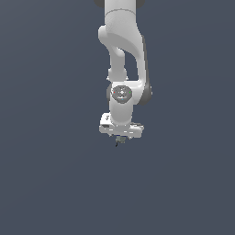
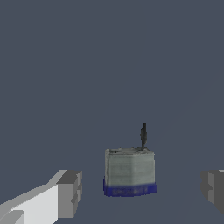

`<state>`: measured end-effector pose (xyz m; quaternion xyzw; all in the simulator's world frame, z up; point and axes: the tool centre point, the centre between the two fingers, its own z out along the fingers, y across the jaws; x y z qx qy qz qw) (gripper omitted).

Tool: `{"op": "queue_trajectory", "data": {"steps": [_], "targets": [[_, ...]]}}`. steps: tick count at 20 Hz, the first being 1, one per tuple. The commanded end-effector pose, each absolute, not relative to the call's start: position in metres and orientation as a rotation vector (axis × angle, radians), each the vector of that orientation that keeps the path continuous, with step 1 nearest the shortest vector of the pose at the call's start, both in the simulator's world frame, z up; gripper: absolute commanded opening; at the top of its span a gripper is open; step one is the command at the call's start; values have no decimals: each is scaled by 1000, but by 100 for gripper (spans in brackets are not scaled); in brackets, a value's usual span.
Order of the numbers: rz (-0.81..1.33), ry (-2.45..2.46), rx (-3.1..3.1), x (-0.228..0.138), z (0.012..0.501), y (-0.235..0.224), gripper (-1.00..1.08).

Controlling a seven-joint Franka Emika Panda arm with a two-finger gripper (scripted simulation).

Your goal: Pick up the object and move it to a goal position.

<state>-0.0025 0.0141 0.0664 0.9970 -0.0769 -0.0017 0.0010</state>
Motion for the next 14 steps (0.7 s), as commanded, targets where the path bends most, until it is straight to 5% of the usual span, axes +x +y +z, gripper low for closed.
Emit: {"op": "queue_trajectory", "data": {"steps": [1, 14], "targets": [[0, -256, 3131, -2, 63, 16, 100], [-1, -255, 3131, -4, 26, 16, 100]]}}
